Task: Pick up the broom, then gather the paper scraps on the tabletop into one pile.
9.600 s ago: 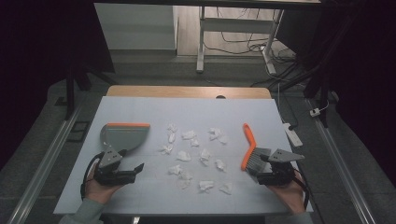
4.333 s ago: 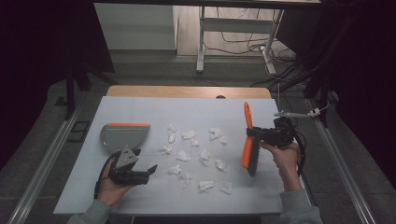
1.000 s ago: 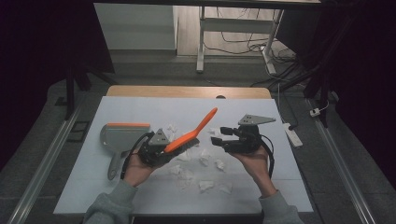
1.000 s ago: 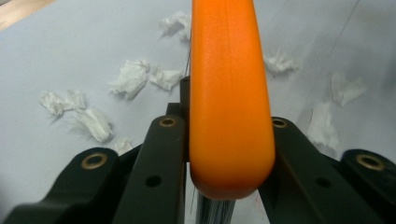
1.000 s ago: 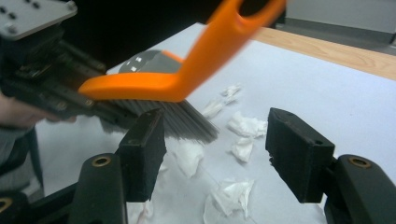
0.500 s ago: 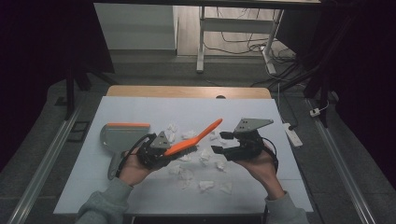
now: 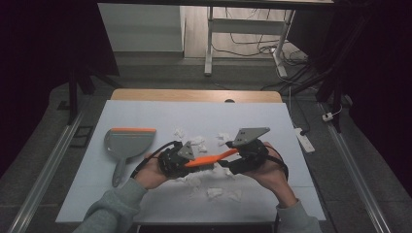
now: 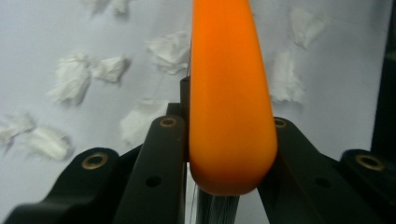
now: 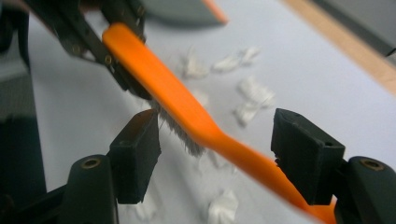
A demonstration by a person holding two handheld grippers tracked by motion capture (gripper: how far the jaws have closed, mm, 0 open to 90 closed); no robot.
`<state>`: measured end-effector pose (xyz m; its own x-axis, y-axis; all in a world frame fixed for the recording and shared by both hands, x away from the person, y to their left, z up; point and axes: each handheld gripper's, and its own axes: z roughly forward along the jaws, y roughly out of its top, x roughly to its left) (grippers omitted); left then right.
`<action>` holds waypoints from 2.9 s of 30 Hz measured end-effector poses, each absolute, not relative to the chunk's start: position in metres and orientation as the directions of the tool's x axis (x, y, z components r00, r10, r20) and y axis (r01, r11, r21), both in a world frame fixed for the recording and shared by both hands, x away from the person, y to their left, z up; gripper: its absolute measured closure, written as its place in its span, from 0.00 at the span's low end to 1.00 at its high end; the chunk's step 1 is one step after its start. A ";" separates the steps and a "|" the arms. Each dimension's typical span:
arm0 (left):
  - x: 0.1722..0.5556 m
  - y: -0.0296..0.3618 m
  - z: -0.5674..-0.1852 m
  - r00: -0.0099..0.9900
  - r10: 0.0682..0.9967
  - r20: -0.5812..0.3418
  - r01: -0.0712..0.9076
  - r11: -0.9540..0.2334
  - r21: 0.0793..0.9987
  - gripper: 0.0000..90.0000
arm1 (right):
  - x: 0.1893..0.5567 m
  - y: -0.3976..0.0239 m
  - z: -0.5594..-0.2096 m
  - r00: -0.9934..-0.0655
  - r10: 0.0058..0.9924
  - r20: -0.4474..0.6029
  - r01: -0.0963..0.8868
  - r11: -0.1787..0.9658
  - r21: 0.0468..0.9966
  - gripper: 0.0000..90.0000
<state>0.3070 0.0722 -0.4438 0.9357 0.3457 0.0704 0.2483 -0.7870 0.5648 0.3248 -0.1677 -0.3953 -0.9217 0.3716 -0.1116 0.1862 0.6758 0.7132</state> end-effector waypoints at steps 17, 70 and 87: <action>0.306 0.059 -0.440 0.973 0.222 0.058 0.157 -0.827 0.540 0.87 | 0.329 -0.150 -0.432 -0.981 0.178 -0.078 0.107 0.831 0.545 0.69; 0.256 0.227 -0.492 0.579 0.816 -0.006 0.518 -0.362 0.775 0.34 | 0.365 -0.242 -0.411 -0.787 0.610 -0.095 0.360 0.578 0.732 0.76; 0.262 0.229 -0.498 0.576 0.818 -0.004 0.529 -0.369 0.765 0.34 | 0.379 -0.253 -0.412 -0.727 0.676 -0.121 0.412 0.570 0.711 0.76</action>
